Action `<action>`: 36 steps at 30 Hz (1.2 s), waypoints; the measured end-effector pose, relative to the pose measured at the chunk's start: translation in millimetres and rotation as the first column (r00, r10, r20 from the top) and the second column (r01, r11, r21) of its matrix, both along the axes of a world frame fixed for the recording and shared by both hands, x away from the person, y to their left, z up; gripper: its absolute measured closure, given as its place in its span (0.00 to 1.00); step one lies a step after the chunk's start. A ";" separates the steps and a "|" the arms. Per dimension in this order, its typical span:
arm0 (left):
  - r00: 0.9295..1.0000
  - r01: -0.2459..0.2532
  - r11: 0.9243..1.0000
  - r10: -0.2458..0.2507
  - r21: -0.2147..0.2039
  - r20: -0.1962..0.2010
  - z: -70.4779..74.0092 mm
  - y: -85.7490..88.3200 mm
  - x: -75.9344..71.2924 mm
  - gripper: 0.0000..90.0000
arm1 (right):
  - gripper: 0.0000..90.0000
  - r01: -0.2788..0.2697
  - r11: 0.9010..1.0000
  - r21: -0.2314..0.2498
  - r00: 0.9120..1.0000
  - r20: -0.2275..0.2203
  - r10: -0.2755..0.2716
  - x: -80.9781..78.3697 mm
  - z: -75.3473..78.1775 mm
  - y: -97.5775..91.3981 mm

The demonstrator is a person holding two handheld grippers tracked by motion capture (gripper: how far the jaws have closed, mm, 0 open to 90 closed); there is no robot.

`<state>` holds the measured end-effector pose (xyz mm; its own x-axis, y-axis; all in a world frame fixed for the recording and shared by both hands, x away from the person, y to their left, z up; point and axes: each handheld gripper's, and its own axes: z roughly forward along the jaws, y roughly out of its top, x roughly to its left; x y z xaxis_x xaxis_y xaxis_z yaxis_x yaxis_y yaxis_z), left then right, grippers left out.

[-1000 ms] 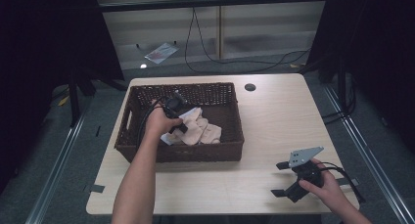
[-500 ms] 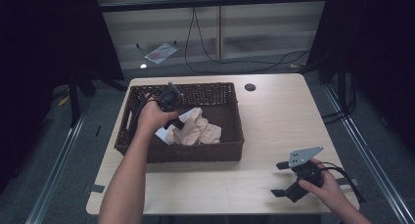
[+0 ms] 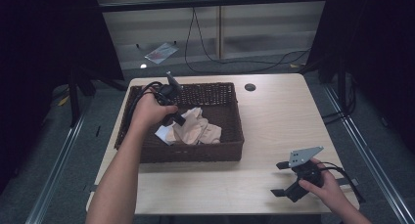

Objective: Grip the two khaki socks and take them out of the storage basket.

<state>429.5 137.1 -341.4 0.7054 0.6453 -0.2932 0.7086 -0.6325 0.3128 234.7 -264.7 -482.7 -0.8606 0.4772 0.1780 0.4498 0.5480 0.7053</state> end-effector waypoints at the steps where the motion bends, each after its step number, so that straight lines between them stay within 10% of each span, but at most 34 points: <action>1: 1.000 0.001 1.000 -0.001 -0.003 0.003 2.9 -0.2 -0.9 0.97 | 0.03 0.000 1.000 0.002 1.000 0.004 0.000 0.2 -0.1 0.0; 36: 0.993 0.114 0.993 -0.113 -0.044 0.020 75.4 -11.8 -33.3 0.97 | 0.03 -0.001 1.000 0.000 1.000 -0.004 0.001 0.4 -0.7 1.6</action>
<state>396.1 125.3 -266.0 0.7786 0.5472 -0.3070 0.6272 -0.6934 0.3546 235.1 -263.1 -483.4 -0.8605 0.4762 0.1811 0.4517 0.5486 0.7036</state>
